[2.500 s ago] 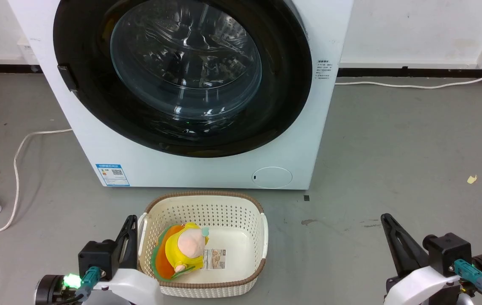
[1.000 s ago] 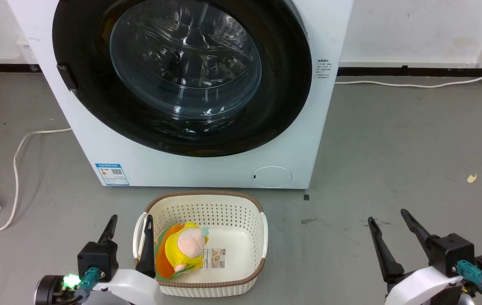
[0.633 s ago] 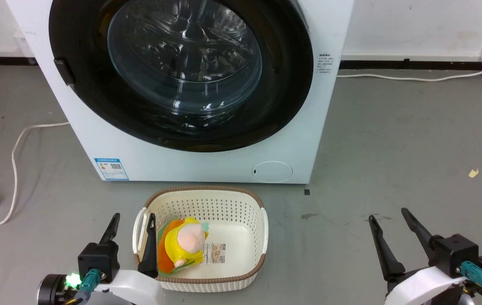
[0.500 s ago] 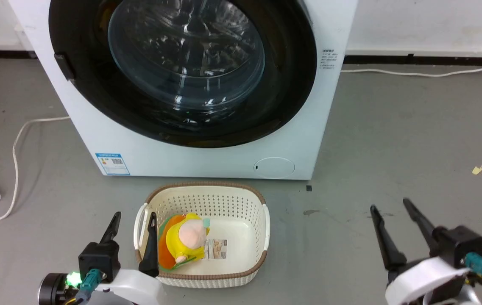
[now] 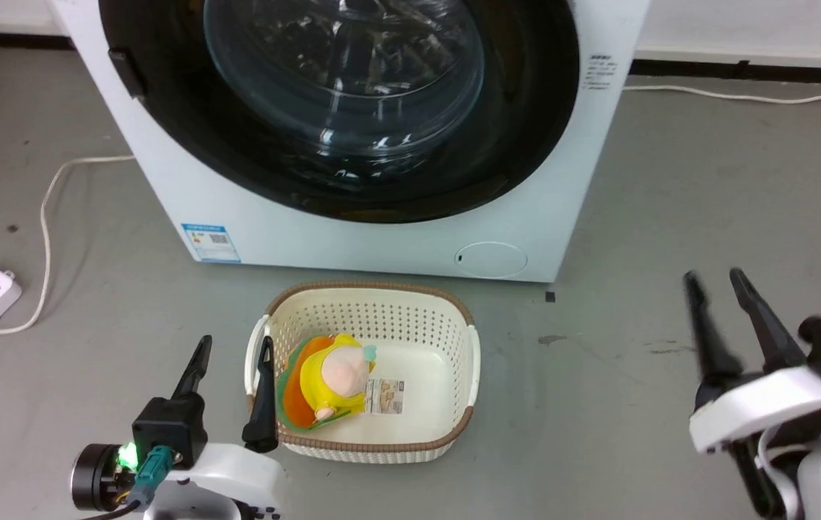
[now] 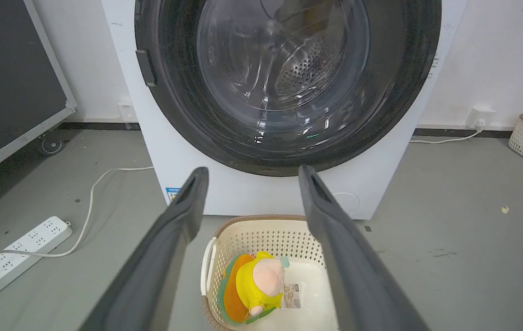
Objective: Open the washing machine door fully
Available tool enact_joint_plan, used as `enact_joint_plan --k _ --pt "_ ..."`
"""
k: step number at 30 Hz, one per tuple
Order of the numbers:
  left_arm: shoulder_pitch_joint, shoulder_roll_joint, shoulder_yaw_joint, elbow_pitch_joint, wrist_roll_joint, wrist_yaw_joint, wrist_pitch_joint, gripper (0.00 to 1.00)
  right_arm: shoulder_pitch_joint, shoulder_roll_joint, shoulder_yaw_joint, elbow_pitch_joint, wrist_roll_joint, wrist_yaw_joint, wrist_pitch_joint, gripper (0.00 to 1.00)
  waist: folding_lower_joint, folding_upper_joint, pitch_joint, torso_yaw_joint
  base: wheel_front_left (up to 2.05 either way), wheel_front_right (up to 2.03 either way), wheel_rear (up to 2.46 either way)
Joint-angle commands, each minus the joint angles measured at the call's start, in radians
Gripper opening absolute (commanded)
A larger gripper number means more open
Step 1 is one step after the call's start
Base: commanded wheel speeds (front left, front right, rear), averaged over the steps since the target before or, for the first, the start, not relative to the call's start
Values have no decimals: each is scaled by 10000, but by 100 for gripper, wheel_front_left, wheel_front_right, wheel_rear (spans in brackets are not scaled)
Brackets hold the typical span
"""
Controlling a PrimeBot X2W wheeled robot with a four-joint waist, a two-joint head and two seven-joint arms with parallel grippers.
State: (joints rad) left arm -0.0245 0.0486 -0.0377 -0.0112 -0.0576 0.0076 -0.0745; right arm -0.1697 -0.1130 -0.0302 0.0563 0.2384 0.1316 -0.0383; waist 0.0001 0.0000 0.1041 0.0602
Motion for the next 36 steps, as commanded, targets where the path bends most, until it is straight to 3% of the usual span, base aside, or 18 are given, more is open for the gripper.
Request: enact_joint_plan --k 1,18,36 --pt "-162 5 -34 -76 -83 63 -104 100 -288 -107 -60 65 235 -3 10 0 -1 0 63 70 0 0 0" --pt "-487 7 -327 -243 -379 204 -459 100 -2703 -319 -980 1472 2903 -4 1076 0 -1 0 804 783 0 0 0" --pt "-928 10 -740 -494 -850 450 -835 100 -5966 -644 -1844 3589 4801 -6 2680 0 -1 0 1921 1629 0 0 0"
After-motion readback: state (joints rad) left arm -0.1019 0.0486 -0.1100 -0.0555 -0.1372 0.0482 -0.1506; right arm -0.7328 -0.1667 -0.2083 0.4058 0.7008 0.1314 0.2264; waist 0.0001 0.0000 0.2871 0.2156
